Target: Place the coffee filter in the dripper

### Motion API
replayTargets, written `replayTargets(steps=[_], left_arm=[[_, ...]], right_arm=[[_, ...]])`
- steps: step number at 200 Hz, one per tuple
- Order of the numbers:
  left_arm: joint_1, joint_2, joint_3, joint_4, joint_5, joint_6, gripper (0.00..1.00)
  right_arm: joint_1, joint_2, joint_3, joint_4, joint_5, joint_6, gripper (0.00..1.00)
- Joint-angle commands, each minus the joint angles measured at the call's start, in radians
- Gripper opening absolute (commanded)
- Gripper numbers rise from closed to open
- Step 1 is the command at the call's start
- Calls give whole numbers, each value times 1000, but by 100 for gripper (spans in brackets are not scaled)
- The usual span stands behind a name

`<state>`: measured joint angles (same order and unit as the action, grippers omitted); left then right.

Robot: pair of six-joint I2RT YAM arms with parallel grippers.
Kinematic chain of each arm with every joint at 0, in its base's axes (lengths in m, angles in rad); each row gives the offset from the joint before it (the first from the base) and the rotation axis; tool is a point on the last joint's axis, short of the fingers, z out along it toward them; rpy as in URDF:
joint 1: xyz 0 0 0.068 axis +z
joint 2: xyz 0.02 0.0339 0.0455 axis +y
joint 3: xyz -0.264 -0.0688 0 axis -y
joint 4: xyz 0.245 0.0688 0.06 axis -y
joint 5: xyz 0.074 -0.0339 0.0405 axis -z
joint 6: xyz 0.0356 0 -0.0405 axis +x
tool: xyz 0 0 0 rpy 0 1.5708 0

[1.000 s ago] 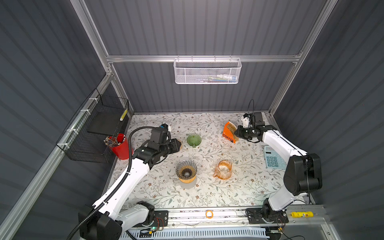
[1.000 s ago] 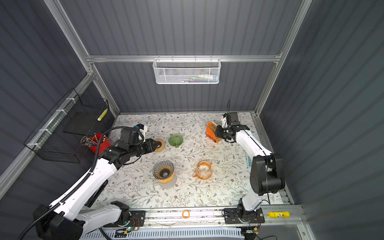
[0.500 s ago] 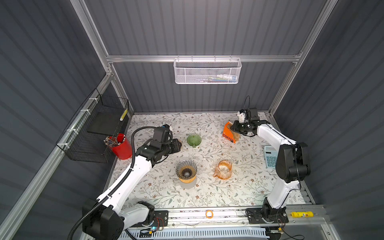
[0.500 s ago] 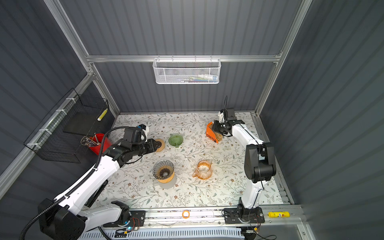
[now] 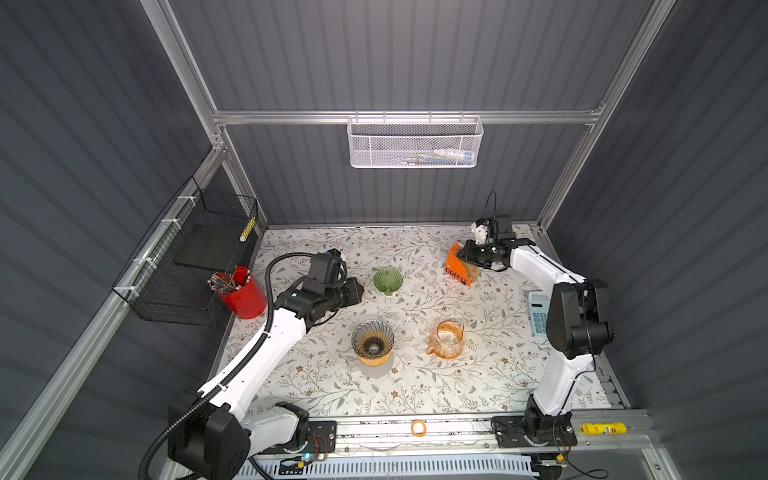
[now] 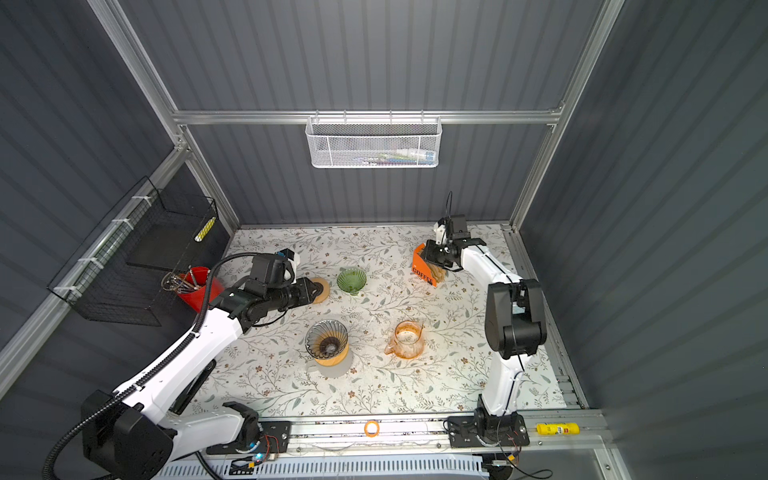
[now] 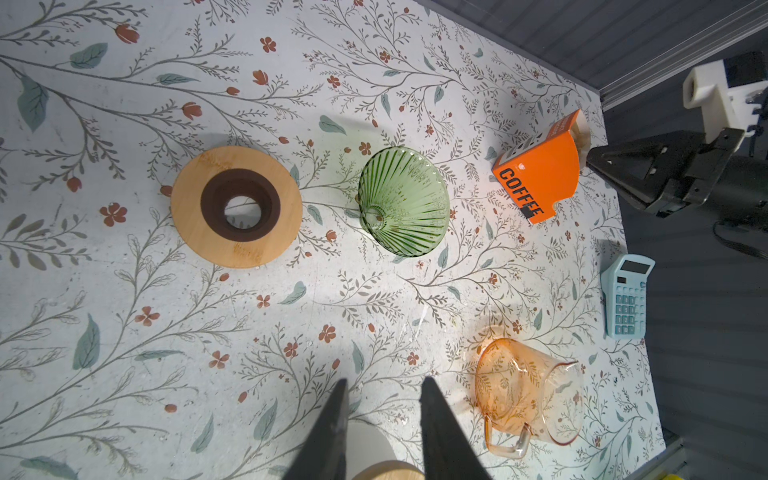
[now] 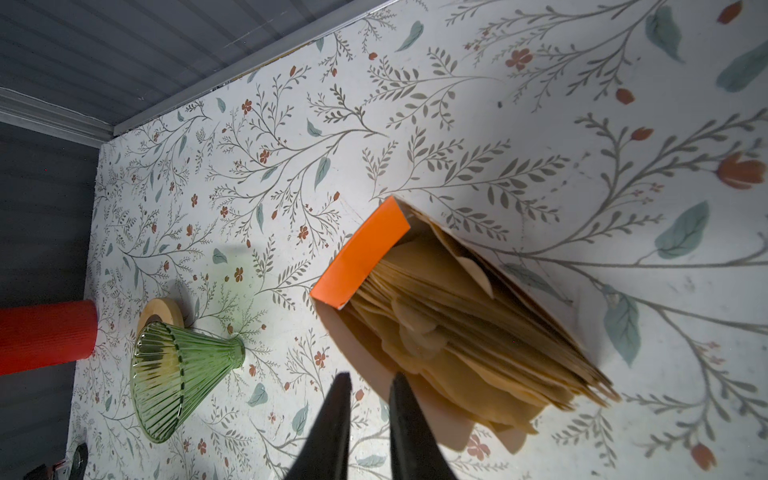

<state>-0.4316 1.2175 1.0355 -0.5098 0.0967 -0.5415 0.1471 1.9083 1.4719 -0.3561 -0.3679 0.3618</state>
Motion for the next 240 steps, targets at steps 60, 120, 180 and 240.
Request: replayTargets(steps=[60, 120, 180, 240], left_arm=[[-2, 0, -8, 7, -6, 18, 31], [-2, 2, -10, 9, -5, 15, 31], [-2, 3, -13, 13, -2, 14, 31], [-2, -6, -16, 14, 1, 10, 31]], right_arm=[[-4, 51, 46, -11, 2, 2, 22], [-4, 52, 50, -26, 17, -7, 25], [-5, 41, 45, -27, 23, -14, 25], [-7, 22, 34, -27, 23, -14, 24]])
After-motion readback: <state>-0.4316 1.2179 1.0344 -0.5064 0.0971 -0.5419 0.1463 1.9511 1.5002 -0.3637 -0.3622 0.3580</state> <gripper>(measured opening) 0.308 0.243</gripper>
